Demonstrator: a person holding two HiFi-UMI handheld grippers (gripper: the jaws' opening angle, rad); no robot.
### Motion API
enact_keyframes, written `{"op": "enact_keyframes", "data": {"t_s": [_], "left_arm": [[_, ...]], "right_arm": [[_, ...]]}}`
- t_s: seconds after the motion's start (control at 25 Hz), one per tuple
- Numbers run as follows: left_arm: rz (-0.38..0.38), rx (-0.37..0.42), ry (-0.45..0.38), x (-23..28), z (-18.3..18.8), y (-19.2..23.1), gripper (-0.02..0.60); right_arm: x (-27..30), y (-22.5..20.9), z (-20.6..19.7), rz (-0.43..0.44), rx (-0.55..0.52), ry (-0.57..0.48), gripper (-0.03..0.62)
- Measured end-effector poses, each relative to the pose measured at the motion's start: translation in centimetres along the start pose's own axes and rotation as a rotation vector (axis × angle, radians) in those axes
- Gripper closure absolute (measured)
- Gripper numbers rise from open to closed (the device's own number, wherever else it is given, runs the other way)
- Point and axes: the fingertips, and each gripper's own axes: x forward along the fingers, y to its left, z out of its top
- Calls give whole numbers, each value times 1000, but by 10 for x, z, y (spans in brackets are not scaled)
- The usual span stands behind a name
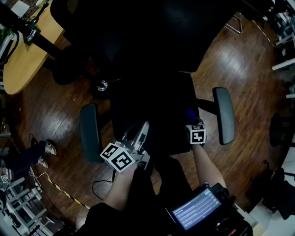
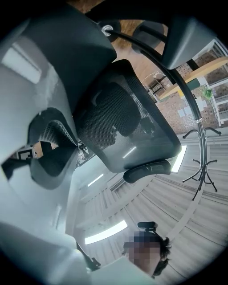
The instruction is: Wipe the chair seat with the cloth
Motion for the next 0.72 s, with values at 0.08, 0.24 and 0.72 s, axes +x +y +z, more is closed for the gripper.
{"op": "enact_keyframes", "data": {"t_s": [0.08, 0.24, 0.72], "left_arm": [[7, 3, -4, -2, 3, 4, 588], [20, 6, -28, -9, 13, 7, 588], [139, 33, -114, -60, 50, 41, 588]], "right_arm": [[2, 11, 4, 19, 4, -1, 546], [9, 79, 25, 136, -51, -18, 546], [28, 333, 9, 542, -149, 98, 546]]}}
